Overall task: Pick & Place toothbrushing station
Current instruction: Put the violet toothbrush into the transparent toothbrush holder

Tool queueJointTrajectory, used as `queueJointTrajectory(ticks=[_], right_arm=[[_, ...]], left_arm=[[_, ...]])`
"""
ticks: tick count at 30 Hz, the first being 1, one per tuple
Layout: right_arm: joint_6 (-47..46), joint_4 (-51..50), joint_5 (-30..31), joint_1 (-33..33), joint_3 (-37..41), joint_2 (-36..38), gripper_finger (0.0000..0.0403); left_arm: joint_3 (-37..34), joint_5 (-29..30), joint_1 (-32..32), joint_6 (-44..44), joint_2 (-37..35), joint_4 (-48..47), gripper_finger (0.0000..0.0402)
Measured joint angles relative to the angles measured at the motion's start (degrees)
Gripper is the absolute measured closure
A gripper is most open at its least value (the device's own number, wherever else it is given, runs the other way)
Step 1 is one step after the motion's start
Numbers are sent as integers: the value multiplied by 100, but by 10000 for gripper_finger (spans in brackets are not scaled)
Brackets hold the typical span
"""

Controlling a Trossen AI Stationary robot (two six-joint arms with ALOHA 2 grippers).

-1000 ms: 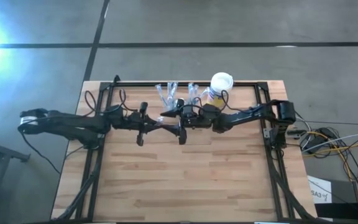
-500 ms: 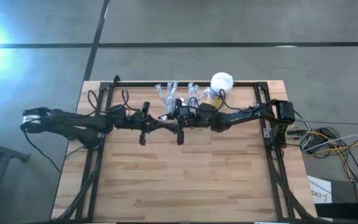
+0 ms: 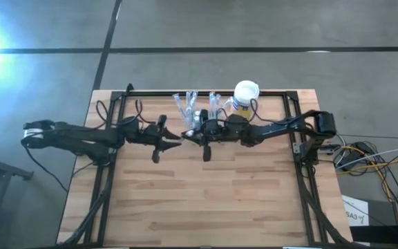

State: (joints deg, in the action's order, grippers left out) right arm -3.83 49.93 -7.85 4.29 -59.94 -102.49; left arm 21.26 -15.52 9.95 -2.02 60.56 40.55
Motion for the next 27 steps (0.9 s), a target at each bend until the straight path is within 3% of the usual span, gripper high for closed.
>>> queueJointTrajectory(ticks=[6, 12, 17, 23, 27], right_arm=[[203, -206, 146, 11, 706, 701, 386], [635, -1340, 1371, 12, 1244, 1536, 386], [845, -1293, 1678, 158, 1794, 1938, 387], [816, -683, 1708, 747, 2363, 1945, 387], [751, -699, 1704, 1036, 2386, 1805, 387]], left_arm=[[4, -395, -4, -62, -542, -305, 234], [4, -392, -4, -113, -1439, -1632, 215], [-25, -275, -6, 41, -2283, -2642, 254], [-479, -303, -7, -43, -3213, -2767, 385], [-849, -306, -8, -180, -3668, -2790, 388]])
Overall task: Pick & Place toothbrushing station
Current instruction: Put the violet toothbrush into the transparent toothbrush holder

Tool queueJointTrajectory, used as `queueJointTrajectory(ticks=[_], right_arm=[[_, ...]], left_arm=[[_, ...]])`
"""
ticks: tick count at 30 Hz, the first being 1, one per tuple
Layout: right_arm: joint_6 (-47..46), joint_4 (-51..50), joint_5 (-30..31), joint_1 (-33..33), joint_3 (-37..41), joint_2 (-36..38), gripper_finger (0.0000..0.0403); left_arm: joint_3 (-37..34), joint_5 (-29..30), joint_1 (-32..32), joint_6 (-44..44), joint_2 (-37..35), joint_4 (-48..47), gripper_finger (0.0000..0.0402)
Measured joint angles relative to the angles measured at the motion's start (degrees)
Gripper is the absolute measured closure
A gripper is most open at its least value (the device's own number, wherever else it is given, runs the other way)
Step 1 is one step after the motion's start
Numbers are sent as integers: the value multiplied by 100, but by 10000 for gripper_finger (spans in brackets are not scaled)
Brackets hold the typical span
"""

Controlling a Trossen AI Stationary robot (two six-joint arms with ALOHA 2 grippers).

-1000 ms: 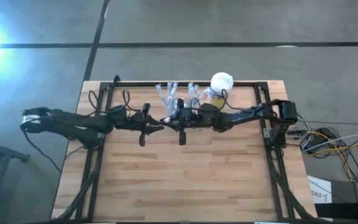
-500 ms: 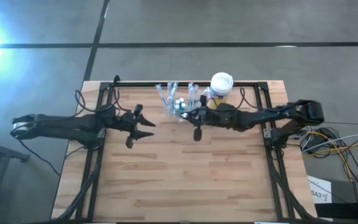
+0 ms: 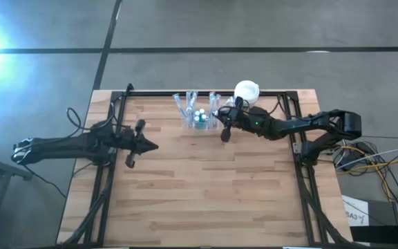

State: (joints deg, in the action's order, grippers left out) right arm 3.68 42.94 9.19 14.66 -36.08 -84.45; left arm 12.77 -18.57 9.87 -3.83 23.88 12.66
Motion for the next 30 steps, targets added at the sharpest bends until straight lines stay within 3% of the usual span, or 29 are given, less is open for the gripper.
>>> queueJointTrajectory(ticks=[11, 16, 20, 30], right_arm=[[-506, 100, 6, 375, -433, -951, 387], [-736, 117, 351, 393, -601, -1435, 387], [-1013, 131, 737, 397, -536, -1573, 387], [-1362, 172, 762, 400, -513, -1820, 371]], left_arm=[[-465, -45, 0, -324, -506, 44, 386], [-446, -45, 0, -434, -514, 71, 385], [-456, -45, -1, -442, -518, 68, 384], [-456, -45, 0, -462, -518, 60, 393]])
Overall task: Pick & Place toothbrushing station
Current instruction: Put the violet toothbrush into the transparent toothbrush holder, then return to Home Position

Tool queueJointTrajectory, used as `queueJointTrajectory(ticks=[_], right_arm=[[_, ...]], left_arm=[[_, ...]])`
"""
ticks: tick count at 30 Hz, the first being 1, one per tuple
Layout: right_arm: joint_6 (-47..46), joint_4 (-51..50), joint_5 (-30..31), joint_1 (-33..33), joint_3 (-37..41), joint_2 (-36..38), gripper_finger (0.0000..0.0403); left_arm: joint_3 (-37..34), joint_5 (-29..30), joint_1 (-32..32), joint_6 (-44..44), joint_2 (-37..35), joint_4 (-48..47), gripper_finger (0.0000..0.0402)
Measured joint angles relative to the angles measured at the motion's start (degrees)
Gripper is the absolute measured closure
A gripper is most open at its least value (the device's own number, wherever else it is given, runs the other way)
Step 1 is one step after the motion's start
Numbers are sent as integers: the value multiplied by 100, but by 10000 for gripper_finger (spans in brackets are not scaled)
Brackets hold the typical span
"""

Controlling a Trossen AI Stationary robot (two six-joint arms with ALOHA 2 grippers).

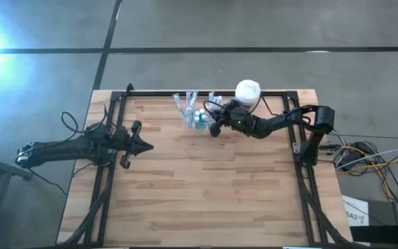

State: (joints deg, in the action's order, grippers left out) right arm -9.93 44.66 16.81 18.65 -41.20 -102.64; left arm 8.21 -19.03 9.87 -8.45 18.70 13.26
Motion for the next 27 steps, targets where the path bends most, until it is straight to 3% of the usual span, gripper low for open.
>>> queueJointTrajectory(ticks=[15, 22, 27], right_arm=[[-22, -385, -34, -27, 23, 784, 229], [231, -1350, -51, -241, 40, 1821, 216], [1165, -1494, -1020, -717, 375, 2754, 232]], left_arm=[[2, 23, 0, 2, 0, -5, 387], [33, 34, 7, 354, -133, -156, 392], [142, 819, 15, 766, -620, -596, 391]])
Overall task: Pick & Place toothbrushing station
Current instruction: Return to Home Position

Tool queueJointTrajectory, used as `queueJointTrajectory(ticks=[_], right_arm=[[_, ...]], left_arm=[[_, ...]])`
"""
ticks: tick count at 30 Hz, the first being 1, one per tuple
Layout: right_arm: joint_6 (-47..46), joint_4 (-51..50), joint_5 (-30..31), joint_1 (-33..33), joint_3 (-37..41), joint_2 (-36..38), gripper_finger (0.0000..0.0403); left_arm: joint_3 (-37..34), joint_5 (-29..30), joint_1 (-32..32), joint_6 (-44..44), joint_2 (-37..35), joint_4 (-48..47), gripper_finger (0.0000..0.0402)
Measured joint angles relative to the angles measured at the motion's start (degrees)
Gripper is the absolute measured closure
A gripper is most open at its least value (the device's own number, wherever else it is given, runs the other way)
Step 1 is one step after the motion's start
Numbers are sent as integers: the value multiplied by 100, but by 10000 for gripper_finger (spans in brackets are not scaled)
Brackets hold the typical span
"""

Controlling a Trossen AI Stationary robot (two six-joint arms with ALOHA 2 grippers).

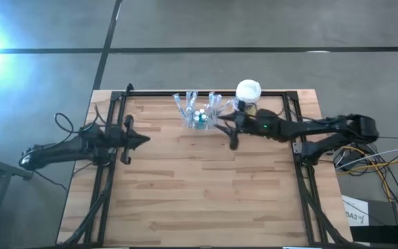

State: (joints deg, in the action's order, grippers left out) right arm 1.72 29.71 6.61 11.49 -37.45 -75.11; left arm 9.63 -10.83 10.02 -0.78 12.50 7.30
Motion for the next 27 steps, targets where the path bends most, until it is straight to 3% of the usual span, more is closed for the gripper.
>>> queueJointTrajectory(ticks=[5, 7, 11, 15, 22, 27], right_arm=[[20, -130, -947, 10, 601, 944, 293], [27, -124, -1148, 80, 892, 1310, 328], [-40, -79, -1551, 171, 1442, 2033, 386], [-325, -37, -1568, 117, 1949, 2737, 393], [-508, 10, -1403, 104, 2666, 3776, 395], [-665, 314, -1243, 84, 3104, 4241, 395]], left_arm=[[20, 1546, 6, 470, -439, -526, 398], [20, 1727, 11, 583, -555, -585, 397], [17, 1446, 9, 691, -848, -575, 398], [14, 1424, 5, 706, -1238, -550, 399], [-181, 1312, 4, 820, -1247, -409, 400], [-333, 1091, 1, 772, -1240, 214, 400]])
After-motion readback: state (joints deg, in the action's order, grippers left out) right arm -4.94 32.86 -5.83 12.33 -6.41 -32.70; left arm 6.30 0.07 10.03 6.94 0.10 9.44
